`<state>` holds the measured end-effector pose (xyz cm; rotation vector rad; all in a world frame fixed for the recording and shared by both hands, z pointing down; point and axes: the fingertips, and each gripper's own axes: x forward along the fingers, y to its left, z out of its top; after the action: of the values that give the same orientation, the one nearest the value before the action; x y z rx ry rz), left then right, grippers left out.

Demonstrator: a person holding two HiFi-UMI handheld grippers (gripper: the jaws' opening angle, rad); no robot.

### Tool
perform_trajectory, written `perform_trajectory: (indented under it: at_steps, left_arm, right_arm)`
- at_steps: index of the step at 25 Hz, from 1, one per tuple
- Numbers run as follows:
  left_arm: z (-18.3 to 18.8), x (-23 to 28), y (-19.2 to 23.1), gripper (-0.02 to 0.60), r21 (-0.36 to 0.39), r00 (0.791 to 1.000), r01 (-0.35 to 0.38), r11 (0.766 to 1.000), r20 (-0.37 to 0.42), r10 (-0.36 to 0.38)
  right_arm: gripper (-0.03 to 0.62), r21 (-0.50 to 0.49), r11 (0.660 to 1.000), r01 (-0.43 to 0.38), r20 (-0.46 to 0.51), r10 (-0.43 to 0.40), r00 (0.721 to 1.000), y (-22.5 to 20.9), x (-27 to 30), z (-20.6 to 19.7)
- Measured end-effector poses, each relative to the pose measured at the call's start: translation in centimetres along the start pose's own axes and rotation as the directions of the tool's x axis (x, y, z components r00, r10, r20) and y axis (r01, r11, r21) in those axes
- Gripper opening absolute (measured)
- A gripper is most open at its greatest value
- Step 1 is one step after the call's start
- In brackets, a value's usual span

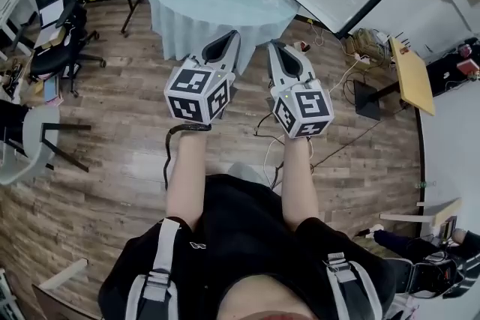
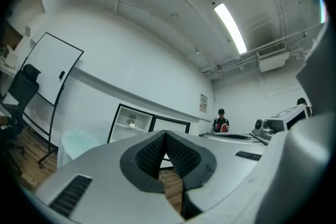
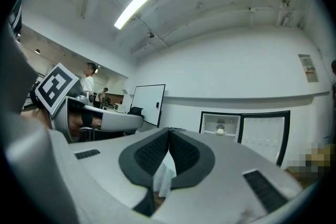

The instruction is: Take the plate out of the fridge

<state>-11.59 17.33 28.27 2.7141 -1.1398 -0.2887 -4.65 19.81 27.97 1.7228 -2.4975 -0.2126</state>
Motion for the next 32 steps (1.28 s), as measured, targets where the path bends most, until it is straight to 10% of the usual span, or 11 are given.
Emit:
perform_trajectory:
  at_steps: [32]
  left_arm:
    - [-10.7, 13.1, 5.8, -0.008, -0.131, 0.983, -0.094, 0.987, -0.17, 0.071]
  right_arm:
    - [0.0, 0.221, 0.975, -0.004, -0.117, 0.031, 0.993, -10.0, 11.4, -11.3]
